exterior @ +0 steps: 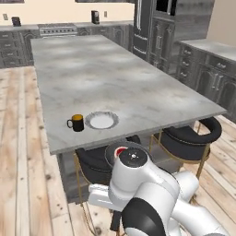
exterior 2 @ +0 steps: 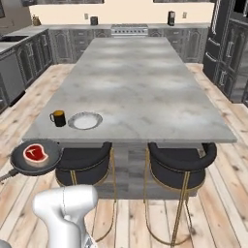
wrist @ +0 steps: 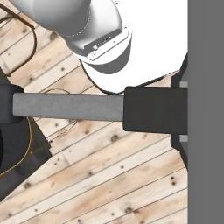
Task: Pick up the pan with the steak in it and place it on the dining table. Then place the steak on the plate.
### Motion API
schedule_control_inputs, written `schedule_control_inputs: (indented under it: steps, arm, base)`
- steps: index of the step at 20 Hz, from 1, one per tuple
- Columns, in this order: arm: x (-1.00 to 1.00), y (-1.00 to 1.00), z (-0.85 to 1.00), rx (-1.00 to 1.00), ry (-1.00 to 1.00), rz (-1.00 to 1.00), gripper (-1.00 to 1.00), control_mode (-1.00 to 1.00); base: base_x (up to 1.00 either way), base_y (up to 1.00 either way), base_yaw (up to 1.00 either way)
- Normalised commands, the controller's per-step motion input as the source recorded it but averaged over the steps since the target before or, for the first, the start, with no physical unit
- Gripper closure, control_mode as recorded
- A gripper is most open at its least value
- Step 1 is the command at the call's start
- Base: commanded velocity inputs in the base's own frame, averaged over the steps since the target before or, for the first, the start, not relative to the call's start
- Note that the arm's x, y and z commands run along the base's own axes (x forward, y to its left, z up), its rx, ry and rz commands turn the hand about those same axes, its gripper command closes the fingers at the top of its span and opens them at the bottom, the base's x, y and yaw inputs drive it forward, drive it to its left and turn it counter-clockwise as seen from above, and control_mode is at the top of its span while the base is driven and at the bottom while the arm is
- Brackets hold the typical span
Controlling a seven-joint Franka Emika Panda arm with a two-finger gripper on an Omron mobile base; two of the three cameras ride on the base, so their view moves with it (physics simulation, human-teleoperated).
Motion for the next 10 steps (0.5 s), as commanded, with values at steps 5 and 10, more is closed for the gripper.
schedule_control_inputs:
  steps: [5,10]
  arm:
    - [0.00,0.00,0.00,0.00,0.00,0.00,1.00,1.00]
    - [0.00,0.00,0.00,0.00,0.00,0.00,1.00,1.00]
  base:
    - [0.08,-0.87,0.06]
    - [0.03,-0.92,0.04]
